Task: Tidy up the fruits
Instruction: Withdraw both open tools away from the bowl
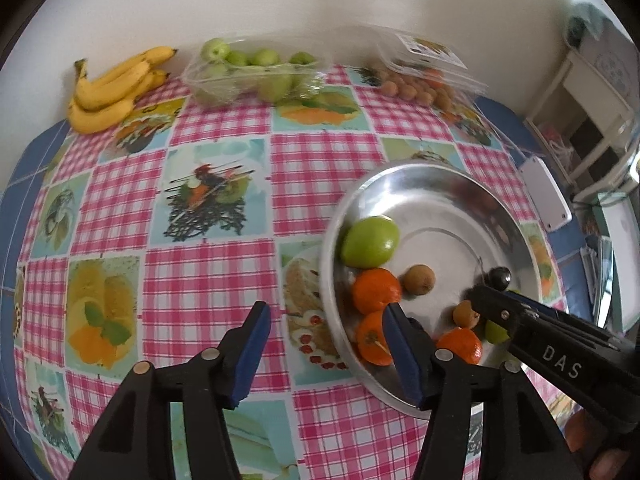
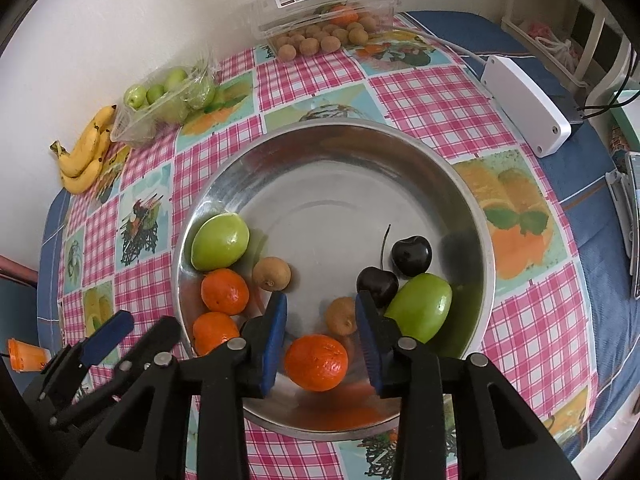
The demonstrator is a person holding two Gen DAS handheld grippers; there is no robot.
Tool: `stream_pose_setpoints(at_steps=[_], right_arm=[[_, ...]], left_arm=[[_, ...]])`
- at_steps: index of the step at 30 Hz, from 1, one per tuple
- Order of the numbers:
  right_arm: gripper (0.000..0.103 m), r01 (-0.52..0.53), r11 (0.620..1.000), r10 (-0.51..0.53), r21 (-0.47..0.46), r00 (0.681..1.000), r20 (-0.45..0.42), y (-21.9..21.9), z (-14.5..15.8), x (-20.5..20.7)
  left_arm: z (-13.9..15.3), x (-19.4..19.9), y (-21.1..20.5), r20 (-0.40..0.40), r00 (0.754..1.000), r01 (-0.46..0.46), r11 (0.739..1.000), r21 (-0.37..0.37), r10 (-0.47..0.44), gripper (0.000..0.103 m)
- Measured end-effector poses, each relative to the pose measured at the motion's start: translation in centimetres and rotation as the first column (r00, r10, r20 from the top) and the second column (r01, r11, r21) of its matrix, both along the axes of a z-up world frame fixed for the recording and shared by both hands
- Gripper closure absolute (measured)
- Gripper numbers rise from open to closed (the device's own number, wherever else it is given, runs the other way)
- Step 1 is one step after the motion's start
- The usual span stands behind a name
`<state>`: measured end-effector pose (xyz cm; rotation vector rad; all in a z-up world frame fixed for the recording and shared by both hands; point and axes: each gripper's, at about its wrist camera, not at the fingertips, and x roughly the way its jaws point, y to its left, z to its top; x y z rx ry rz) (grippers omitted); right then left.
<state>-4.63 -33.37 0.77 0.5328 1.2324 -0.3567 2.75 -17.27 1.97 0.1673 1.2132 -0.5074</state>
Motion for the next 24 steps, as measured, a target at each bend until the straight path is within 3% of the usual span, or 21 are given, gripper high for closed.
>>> stream_pose_setpoints(at_steps=[2, 6, 7, 10, 18, 21, 24], right_arm=[[0.066, 0.000, 1.000, 0.000, -0.001, 1.000, -0.002, 0.0, 0.0, 0.0], [0.066, -0.008, 1.000, 0.008, -0.004, 1.000, -0.004, 0.2, 0.0, 0.1], [0.064, -0.009, 1.000, 0.009, -0.005, 1.000, -0.005, 0.2, 0.0, 0.1], [0.040, -0.005, 1.000, 0.005, -0.007, 1.000, -0.007, 0.3, -0.2, 0.3], [0.024, -0.026, 1.000, 0.026, -0.009, 1.000, -0.017, 0.6, -0.6, 0.6], [0.023, -0.041, 0.999, 0.041, -0.014, 0.999, -0.017, 0.9, -0.7, 0.8], [0.016, -0.052, 0.999, 0.052, -0.016, 0.999, -0.016, 1.1, -0.8, 1.0]], left_arm=[[-0.1, 0.5, 0.7, -0.005, 1.000, -0.027, 1.000, 0.003, 0.027, 0.040], [-0.6, 1.8, 2.7, -0.005, 0.994, -0.106, 0.994, 0.034, 0.106, 0.027], [-0.7, 2.0, 3.1, -0.004, 0.992, -0.124, 0.991, 0.046, 0.124, 0.026], [-1.4, 2.7, 4.2, -0.011, 0.987, -0.157, 0.985, 0.071, 0.158, 0.021], [-2.6, 3.9, 6.2, -0.005, 0.975, -0.218, 0.969, 0.118, 0.220, 0.000], [-2.7, 4.1, 6.7, 0.008, 0.972, -0.234, 0.963, 0.132, 0.235, 0.000], [-3.0, 4.4, 7.1, 0.006, 0.967, -0.252, 0.957, 0.141, 0.254, 0.000]])
